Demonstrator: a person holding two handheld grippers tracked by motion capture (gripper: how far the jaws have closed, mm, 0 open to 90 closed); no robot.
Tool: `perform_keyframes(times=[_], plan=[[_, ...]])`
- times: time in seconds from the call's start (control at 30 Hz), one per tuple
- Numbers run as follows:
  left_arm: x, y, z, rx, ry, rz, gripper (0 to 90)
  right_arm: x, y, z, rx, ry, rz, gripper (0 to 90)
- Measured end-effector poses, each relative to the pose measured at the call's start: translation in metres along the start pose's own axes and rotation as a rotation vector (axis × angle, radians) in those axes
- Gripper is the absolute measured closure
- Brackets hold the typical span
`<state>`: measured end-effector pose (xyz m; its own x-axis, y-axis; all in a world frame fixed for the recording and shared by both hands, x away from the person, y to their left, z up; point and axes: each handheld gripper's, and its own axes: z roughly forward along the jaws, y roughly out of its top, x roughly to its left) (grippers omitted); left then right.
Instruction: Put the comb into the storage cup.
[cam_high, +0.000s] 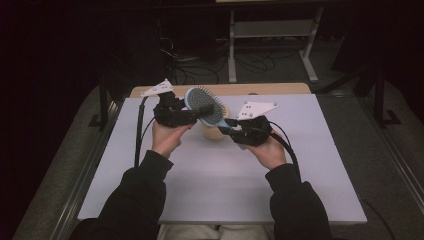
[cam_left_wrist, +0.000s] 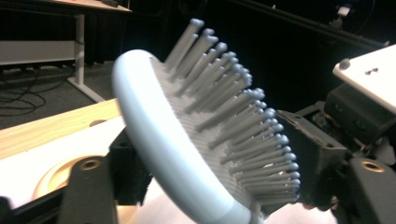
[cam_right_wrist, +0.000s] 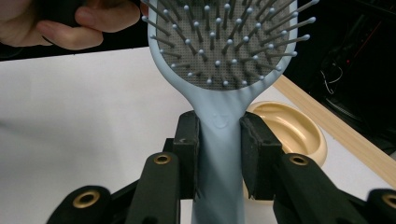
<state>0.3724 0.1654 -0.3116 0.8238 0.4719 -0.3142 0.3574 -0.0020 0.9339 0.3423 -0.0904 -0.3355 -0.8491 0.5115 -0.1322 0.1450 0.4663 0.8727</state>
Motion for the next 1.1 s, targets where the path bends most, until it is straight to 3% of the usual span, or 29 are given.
perform_keyframes(times=[0.17,0.4,0.6,0.67,1.1], plan=[[-0.001,0.0,0.0,-0.012,-0.004,-0.006,42.1,0.001,-0.001,0.003,0.007,-0.009,-0.007,68.6],[0.002,0.001,0.0,-0.021,-0.042,-0.033,50.4,0.002,-0.001,0.006,0.016,-0.01,-0.012,68.8],[0.0,0.004,0.001,-0.007,-0.039,-0.005,54.1,0.0,-0.002,0.009,0.019,0.002,0.007,67.1],[-0.001,0.005,0.003,0.016,-0.022,0.022,55.5,-0.001,-0.002,0.008,0.003,0.014,0.028,63.1],[0.01,0.013,-0.004,0.015,0.013,0.015,56.3,-0.019,-0.015,-0.007,0.004,0.005,0.143,35.7]])
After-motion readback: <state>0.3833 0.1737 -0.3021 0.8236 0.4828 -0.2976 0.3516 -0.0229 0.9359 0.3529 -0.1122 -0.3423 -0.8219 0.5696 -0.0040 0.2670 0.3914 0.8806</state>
